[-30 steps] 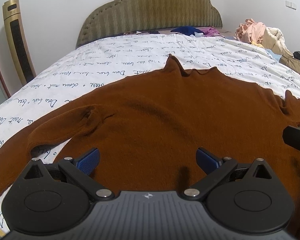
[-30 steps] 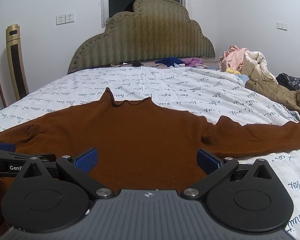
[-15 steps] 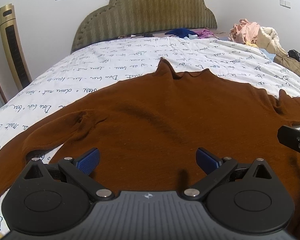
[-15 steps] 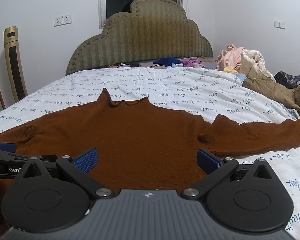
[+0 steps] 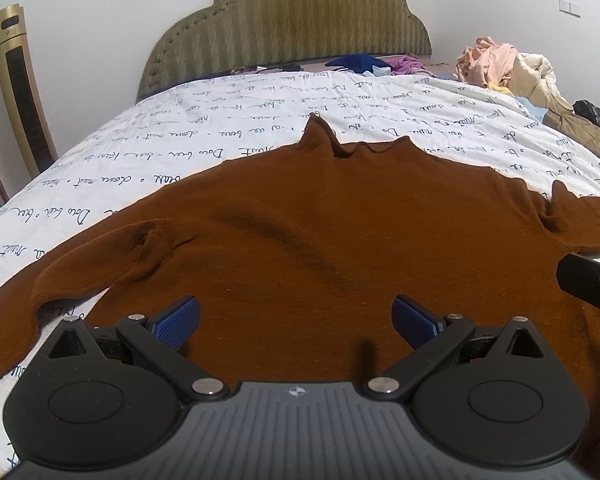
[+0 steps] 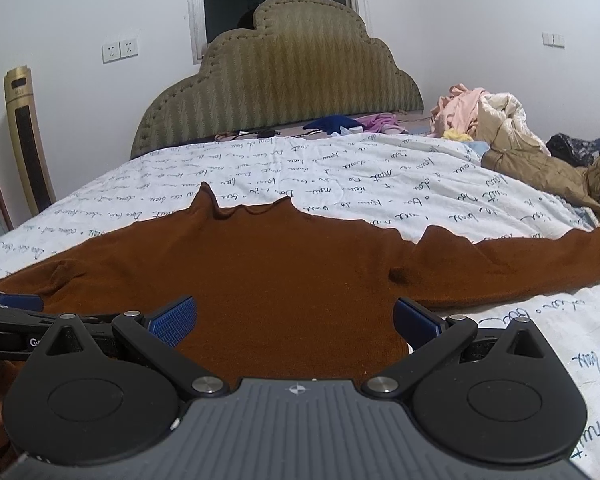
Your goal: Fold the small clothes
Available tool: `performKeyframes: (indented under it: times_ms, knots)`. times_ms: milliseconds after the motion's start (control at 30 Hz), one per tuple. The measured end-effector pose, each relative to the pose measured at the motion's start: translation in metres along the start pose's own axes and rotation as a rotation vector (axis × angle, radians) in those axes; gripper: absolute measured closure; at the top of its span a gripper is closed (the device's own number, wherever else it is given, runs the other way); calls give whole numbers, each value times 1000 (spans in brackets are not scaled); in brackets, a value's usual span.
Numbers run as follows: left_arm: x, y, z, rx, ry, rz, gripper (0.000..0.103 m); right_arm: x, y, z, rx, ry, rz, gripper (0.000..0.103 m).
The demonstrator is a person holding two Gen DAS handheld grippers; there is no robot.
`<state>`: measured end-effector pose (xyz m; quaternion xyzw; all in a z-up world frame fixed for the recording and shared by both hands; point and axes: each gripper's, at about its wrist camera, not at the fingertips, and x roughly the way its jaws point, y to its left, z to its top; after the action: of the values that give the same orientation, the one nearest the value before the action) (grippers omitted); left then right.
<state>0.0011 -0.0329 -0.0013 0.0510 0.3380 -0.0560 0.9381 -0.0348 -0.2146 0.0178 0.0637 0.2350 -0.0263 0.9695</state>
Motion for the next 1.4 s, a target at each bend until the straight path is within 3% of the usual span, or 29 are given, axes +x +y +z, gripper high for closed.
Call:
performKeyframes:
  times_ms: [700, 900, 1033, 1233, 1400]
  knots:
    - [0, -16, 1, 36, 1, -25, 0, -1, -36, -1, 78, -15, -11, 0]
    - [1, -21, -3, 55, 7, -25, 0, -3, -116, 2, 163, -59, -171, 0]
    - [2, -27, -5, 72, 13, -28, 0, 4, -205, 2, 344, -80, -307, 0]
    - [0, -38, -8, 108, 16, -31, 0, 30, -338, 0, 697, -104, -369, 7]
    - [1, -46, -9, 137, 19, -29, 0, 57, -389, -5, 852, -102, -362, 19]
